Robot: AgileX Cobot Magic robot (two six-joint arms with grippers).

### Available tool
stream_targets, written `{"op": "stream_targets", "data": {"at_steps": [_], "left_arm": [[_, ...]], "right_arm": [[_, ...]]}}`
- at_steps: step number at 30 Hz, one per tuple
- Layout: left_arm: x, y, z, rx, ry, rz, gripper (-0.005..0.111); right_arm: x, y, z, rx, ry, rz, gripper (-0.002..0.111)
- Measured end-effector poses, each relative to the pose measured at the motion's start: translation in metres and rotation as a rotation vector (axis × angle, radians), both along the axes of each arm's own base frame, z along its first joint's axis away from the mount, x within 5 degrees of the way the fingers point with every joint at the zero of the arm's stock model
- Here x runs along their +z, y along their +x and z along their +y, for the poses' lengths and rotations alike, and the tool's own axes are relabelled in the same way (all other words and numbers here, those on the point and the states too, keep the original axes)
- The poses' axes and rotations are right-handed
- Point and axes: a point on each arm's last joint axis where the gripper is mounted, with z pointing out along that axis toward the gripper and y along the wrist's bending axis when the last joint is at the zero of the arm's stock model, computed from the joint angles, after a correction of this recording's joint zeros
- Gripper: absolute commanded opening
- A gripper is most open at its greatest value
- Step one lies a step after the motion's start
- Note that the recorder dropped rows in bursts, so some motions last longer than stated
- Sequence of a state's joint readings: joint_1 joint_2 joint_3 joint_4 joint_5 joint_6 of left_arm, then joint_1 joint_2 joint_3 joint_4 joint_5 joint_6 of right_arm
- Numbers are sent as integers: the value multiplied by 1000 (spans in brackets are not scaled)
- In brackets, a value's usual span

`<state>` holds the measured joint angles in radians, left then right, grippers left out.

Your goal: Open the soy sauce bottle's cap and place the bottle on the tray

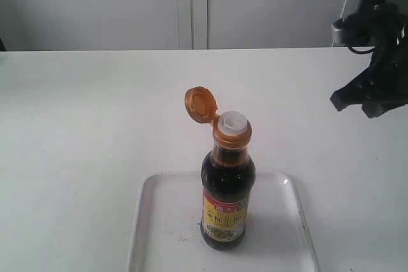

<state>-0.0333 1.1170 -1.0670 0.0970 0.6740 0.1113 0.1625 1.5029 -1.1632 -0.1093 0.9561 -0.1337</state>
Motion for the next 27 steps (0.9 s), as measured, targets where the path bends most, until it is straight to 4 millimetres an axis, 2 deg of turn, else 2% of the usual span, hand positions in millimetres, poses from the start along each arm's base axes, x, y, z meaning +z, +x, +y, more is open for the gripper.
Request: {"op": "stream_targets", "data": {"at_steps": [6,9,14,22,27], "left_arm": [[1,-16,0,-4,-5,-160,0],[1,-24,0,-6,-8,-241,0],[-10,-38,0,3,-31,-367,0],[-28,-58,1,28,-81,-489,0],[-32,-75,0,28,-108,-545,0]], "right_arm": [[38,-13,0,8,64,-241,0],[49,-26,-1,16,89,-359,0],[51,-47,-3,28,139,-537,0],[53,-75,-6,37,180,-706,0],[54,-95,-9,45,198,-808,0]]}}
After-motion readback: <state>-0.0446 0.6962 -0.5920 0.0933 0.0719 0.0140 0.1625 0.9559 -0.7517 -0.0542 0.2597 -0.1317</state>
